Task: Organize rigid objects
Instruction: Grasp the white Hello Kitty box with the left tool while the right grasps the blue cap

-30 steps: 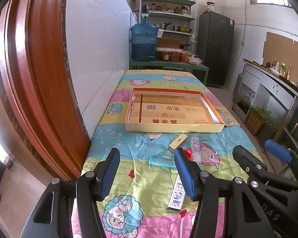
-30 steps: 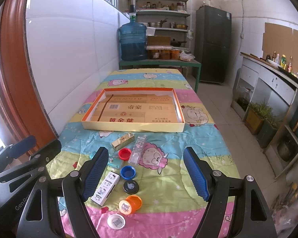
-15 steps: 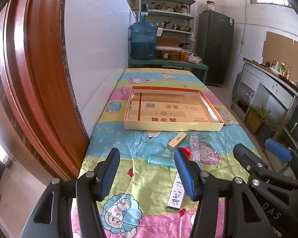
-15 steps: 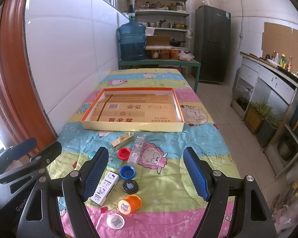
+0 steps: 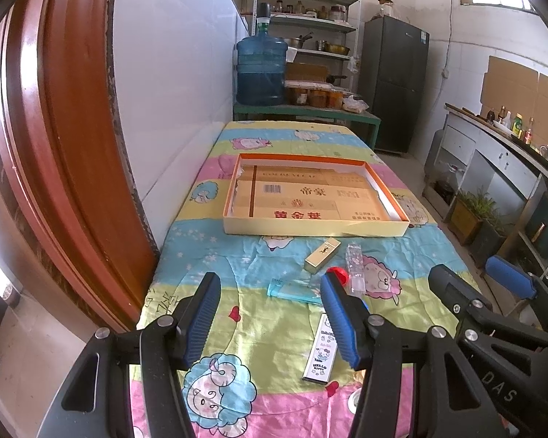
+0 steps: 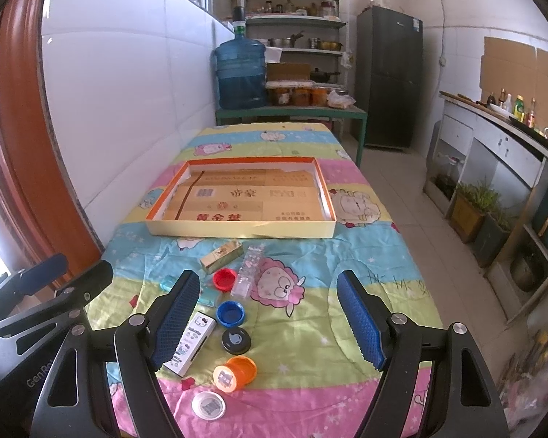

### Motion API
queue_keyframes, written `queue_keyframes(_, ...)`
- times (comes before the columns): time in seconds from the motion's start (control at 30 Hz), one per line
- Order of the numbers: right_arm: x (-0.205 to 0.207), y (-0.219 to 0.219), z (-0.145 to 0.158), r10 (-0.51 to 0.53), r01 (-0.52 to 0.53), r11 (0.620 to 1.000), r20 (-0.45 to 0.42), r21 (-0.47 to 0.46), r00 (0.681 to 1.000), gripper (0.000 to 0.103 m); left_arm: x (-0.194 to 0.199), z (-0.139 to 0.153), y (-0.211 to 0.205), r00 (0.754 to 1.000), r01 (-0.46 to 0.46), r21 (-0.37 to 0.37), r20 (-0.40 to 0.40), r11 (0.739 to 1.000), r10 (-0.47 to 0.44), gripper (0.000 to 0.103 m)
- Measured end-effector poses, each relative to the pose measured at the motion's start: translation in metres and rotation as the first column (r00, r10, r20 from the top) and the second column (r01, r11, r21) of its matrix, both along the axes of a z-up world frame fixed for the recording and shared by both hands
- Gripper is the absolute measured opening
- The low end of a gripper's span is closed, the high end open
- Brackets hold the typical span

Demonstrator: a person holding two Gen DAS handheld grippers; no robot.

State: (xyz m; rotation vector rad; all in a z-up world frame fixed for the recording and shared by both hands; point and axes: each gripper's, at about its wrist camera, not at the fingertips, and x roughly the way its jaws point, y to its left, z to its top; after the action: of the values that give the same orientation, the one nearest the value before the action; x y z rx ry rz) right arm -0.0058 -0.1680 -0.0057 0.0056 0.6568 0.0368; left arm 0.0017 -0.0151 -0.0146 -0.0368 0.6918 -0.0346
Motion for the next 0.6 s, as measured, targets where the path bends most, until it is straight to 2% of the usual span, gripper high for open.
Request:
queue_keyframes(0.3, -0.001, -0.011, -0.019, -0.011, 0.011, 1.000, -0.035, -0.002, 0.999, 0.079, 0.008, -0.015, 0.004, 0.999, 0.032, -0.024, -0.038, 0.999, -0.033, 0.057)
queue_keyframes(0.6, -0.010, -0.015, -0.055, 0.004, -0.006, 1.000, -0.101, -0.025, 0.995, 0.079, 0.013, -0.055, -0.010, 0.982, 0.149, -0.036, -0.110, 0.988, -0.152, 0.057)
